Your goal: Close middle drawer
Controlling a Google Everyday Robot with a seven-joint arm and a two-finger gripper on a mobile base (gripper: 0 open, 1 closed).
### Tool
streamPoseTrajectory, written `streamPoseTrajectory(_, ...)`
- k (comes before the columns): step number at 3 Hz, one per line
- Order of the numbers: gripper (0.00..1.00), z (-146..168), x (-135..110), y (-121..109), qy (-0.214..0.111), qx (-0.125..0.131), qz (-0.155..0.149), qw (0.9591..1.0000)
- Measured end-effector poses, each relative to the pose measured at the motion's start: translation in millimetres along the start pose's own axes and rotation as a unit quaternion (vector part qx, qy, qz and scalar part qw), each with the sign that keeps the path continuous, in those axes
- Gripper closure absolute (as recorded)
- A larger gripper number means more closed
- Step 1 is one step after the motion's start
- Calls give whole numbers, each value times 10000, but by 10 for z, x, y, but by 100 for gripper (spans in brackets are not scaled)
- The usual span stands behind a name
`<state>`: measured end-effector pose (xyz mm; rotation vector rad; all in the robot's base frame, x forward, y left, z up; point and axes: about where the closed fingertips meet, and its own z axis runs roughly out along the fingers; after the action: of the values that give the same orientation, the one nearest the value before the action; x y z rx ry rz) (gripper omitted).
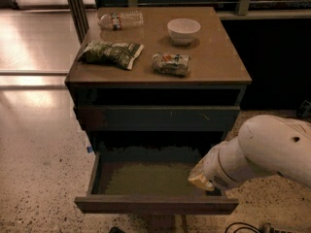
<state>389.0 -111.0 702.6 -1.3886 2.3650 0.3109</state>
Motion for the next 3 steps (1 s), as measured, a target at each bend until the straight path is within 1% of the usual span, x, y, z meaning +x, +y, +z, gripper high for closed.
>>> streamPoseTrajectory(1, 100, 257, 83, 54, -261, -93, 532, 9982)
streamPoseTrajectory(2, 100, 773, 217, 281, -485, -444, 1184, 9908)
streamPoseTrajectory(3, 100, 1298, 387, 642, -456, -910, 1568, 9824)
